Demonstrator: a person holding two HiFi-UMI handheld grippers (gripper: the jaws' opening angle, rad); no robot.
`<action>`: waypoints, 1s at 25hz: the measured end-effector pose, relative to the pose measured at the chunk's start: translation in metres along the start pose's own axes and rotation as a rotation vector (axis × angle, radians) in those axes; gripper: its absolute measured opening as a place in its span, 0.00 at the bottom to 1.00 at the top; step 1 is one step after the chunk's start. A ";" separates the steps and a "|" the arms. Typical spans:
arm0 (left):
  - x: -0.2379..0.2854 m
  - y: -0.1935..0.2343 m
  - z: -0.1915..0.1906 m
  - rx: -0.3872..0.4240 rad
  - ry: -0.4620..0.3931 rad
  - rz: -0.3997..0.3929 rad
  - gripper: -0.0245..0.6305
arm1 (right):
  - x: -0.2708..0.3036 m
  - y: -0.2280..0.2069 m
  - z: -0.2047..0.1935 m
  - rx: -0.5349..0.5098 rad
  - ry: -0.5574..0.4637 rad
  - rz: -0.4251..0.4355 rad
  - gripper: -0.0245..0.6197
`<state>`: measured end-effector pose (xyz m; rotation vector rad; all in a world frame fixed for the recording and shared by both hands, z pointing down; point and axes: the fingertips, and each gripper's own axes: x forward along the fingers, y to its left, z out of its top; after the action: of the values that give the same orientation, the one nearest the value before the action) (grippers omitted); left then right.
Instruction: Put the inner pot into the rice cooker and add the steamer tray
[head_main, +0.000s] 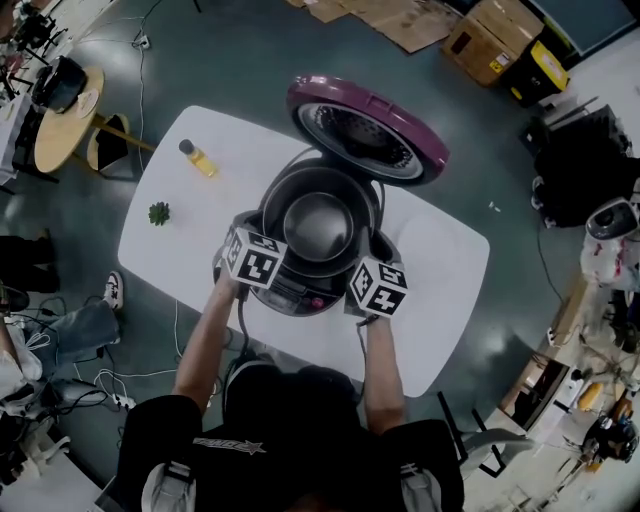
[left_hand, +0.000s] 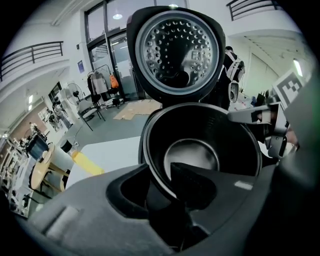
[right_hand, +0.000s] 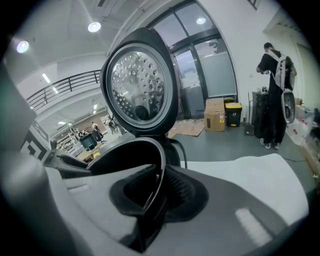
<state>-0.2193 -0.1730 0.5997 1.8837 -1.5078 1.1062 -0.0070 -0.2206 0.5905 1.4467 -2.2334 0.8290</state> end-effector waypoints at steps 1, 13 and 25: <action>0.001 0.001 0.000 0.002 0.003 0.001 0.25 | 0.001 0.001 0.000 -0.001 0.000 -0.001 0.12; 0.000 0.001 -0.001 -0.003 -0.011 -0.004 0.26 | 0.001 0.001 -0.002 -0.031 0.003 0.004 0.15; -0.028 0.008 0.016 -0.044 -0.178 0.081 0.34 | -0.029 0.013 0.024 -0.122 -0.087 -0.003 0.27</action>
<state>-0.2237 -0.1720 0.5667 1.9498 -1.7049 0.9519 -0.0068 -0.2121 0.5515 1.4549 -2.3012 0.6279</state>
